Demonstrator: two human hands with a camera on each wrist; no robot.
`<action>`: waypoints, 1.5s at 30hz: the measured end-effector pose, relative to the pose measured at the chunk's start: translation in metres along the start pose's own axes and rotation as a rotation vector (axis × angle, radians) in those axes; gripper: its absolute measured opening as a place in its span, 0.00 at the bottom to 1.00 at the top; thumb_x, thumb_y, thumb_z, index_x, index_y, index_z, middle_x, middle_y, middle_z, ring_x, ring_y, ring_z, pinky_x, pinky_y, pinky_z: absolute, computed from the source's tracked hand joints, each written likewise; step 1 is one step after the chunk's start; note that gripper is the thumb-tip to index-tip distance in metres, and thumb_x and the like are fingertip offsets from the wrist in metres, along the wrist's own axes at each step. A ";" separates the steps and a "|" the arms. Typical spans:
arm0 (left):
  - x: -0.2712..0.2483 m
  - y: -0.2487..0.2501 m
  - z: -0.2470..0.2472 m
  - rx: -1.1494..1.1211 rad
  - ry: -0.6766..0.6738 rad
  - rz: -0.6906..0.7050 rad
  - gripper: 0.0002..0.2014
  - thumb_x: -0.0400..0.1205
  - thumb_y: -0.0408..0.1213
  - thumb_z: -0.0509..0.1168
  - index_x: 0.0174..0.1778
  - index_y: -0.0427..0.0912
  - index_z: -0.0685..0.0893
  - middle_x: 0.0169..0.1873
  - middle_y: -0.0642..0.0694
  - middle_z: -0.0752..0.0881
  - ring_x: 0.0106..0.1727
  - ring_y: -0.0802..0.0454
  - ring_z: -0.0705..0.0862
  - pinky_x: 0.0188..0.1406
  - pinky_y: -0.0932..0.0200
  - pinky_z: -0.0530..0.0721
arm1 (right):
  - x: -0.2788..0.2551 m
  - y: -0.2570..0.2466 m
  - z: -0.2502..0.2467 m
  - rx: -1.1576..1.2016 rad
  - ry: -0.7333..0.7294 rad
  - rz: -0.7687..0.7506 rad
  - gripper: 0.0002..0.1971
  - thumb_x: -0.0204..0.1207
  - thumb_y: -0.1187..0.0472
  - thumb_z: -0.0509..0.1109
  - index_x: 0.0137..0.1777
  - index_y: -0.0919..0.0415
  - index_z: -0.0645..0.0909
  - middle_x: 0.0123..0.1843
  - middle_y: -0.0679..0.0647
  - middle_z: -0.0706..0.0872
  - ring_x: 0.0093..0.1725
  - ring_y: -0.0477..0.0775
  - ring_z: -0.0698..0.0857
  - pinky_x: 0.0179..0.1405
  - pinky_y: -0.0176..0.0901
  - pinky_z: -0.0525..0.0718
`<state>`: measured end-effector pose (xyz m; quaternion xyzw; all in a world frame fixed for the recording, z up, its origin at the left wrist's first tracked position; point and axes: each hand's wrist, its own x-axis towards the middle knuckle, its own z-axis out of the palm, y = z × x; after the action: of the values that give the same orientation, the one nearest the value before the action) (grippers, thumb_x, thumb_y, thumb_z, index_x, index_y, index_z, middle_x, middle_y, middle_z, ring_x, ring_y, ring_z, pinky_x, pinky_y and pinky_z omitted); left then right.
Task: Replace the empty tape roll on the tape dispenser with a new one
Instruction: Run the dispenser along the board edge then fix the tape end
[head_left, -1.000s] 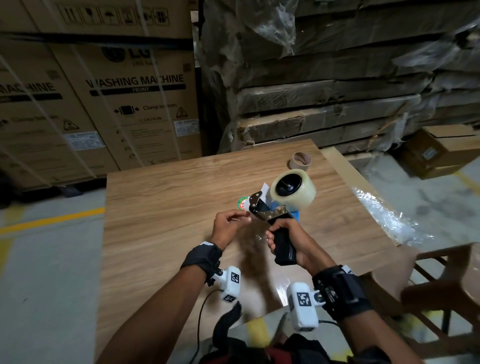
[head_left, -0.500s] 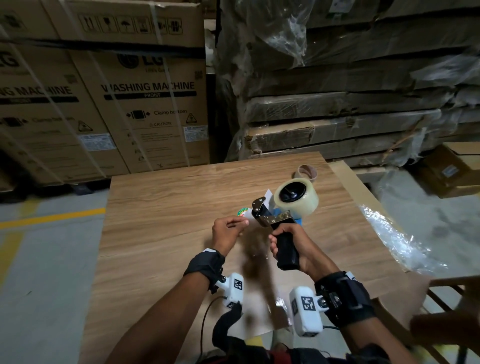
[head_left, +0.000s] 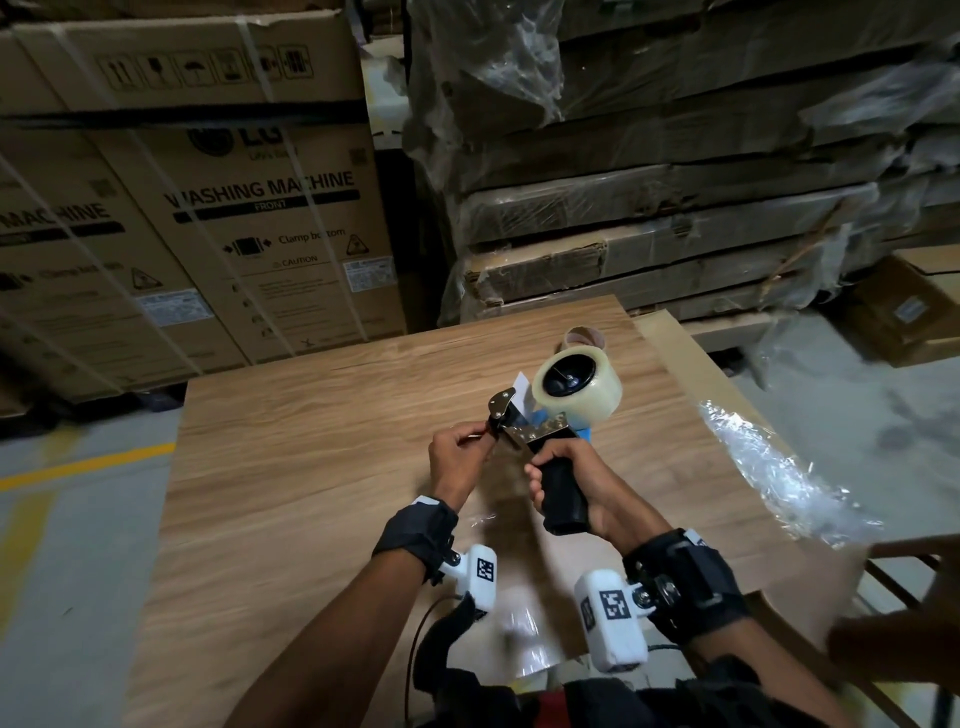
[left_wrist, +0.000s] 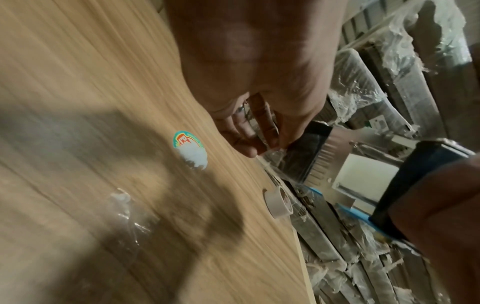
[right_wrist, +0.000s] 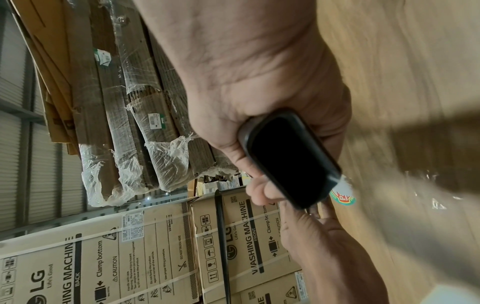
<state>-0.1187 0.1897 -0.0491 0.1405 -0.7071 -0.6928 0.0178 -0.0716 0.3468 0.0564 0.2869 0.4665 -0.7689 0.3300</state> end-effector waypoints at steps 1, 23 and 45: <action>0.000 0.001 0.003 0.044 -0.001 0.045 0.04 0.77 0.30 0.74 0.45 0.40 0.94 0.32 0.44 0.89 0.33 0.53 0.82 0.38 0.59 0.80 | 0.000 -0.002 -0.002 0.006 -0.003 -0.001 0.09 0.73 0.66 0.61 0.33 0.66 0.77 0.26 0.54 0.78 0.21 0.50 0.78 0.19 0.34 0.77; 0.003 0.029 0.001 -0.272 -0.412 -0.196 0.15 0.82 0.26 0.68 0.65 0.30 0.85 0.59 0.30 0.89 0.62 0.36 0.88 0.62 0.49 0.87 | -0.007 -0.053 -0.047 0.289 -0.064 0.027 0.06 0.73 0.67 0.62 0.36 0.67 0.78 0.26 0.52 0.78 0.19 0.47 0.78 0.19 0.32 0.78; 0.008 0.017 0.040 -0.151 -0.047 -0.025 0.04 0.79 0.27 0.73 0.47 0.30 0.91 0.41 0.37 0.90 0.42 0.48 0.87 0.42 0.62 0.88 | -0.012 -0.047 -0.047 0.297 -0.076 0.025 0.08 0.75 0.67 0.60 0.37 0.68 0.78 0.25 0.53 0.79 0.19 0.47 0.79 0.18 0.33 0.77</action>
<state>-0.1385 0.2271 -0.0355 0.1311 -0.6511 -0.7475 0.0028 -0.0946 0.4088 0.0716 0.3089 0.3313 -0.8355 0.3111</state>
